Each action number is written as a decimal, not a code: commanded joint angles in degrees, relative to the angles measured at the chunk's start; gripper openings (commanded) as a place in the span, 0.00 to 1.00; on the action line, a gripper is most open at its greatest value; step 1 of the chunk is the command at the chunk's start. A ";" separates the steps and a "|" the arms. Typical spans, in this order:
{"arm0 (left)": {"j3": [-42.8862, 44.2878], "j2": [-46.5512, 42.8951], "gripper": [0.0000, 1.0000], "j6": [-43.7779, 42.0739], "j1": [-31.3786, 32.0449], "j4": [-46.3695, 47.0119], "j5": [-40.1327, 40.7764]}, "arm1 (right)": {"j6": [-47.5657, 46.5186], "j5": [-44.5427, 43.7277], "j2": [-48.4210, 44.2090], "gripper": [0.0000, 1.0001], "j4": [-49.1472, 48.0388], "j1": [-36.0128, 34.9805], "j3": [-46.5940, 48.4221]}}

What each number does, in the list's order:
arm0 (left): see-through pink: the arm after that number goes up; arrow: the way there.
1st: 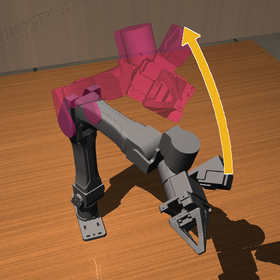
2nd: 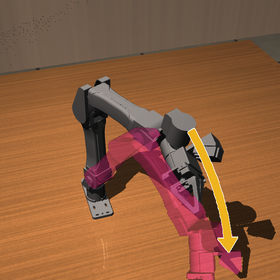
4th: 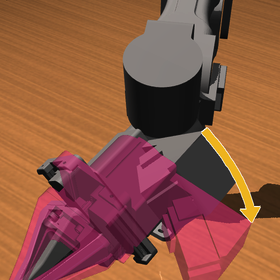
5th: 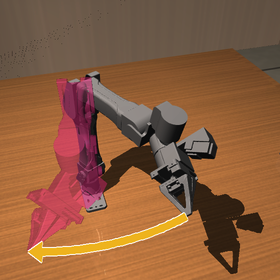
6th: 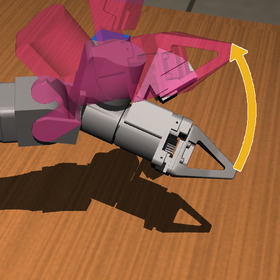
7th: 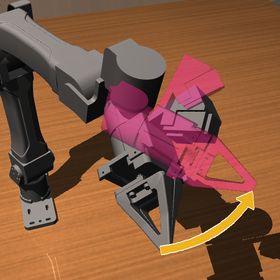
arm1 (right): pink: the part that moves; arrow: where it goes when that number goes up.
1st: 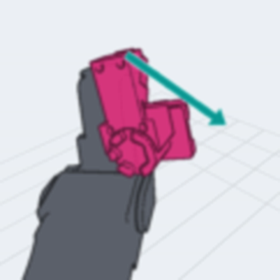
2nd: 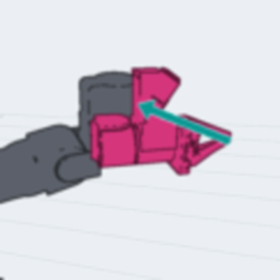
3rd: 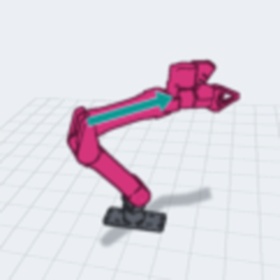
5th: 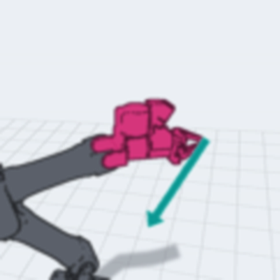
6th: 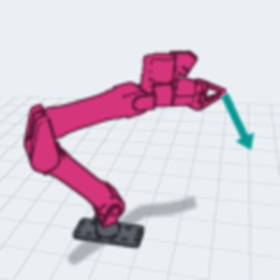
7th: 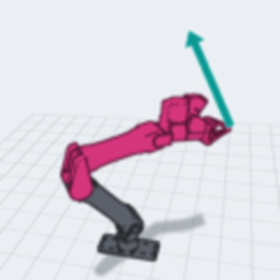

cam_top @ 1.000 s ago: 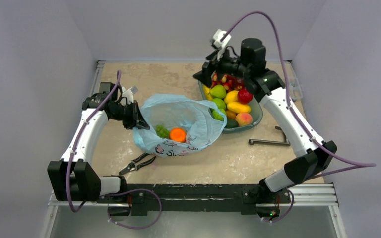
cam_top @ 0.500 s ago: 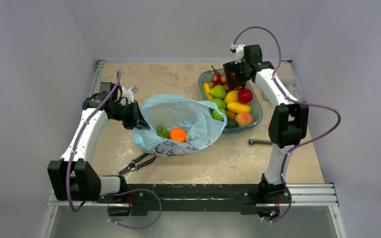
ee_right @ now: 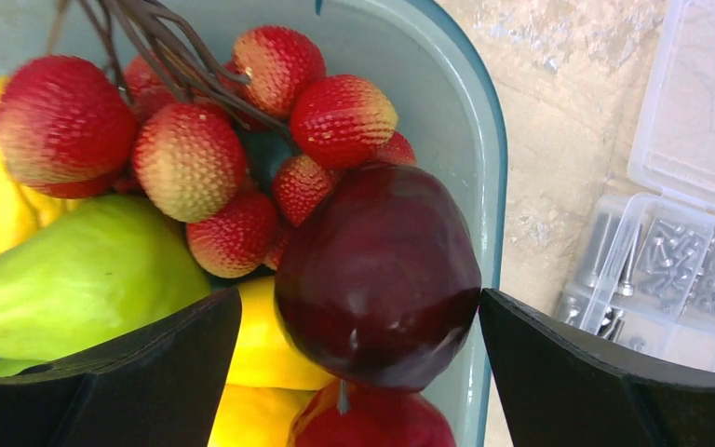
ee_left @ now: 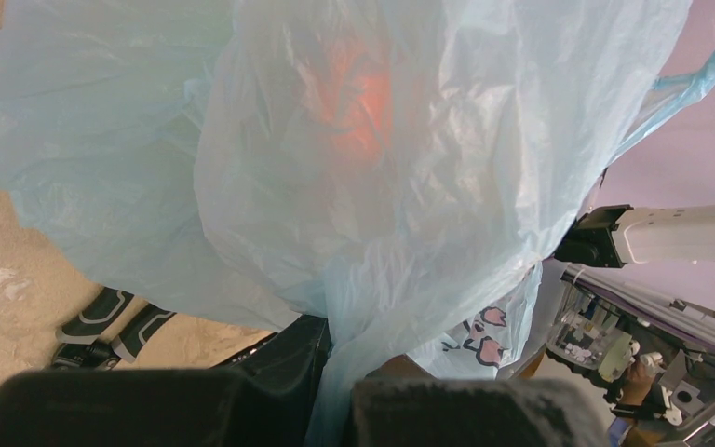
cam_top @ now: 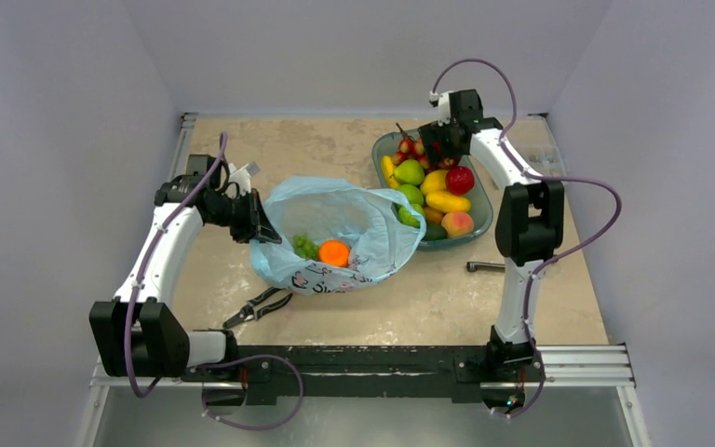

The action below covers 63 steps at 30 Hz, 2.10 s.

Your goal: Place the fake fruits into the plastic bag and tie a complex knot

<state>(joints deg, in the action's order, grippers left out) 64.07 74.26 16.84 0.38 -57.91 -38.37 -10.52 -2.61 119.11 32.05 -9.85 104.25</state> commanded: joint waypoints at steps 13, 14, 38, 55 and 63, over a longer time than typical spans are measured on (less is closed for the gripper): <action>1.27 -0.23 0.00 -1.46 -0.38 0.70 -0.83 | -3.46 4.12 -6.55 0.54 -1.59 -0.08 0.65; 1.19 -0.27 0.00 -1.46 -0.38 0.63 -0.85 | -3.43 5.24 -8.29 0.50 -0.91 -0.08 0.69; 1.08 -0.35 0.00 -0.91 -0.38 1.22 -1.99 | -12.68 27.89 -30.07 0.33 -14.74 -36.54 -26.59; 1.49 -0.25 0.00 -1.77 -0.38 0.42 -1.53 | -18.42 21.10 -24.91 0.99 -21.87 -39.59 -26.65; 1.59 0.05 0.00 -1.98 -0.38 0.56 -2.17 | -10.82 36.60 -32.99 0.98 -4.20 -27.36 -9.18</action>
<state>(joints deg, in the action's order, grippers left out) 64.10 74.39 16.16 0.38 -57.93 -38.81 -24.34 23.44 91.57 19.64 -46.06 83.05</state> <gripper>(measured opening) 0.009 0.987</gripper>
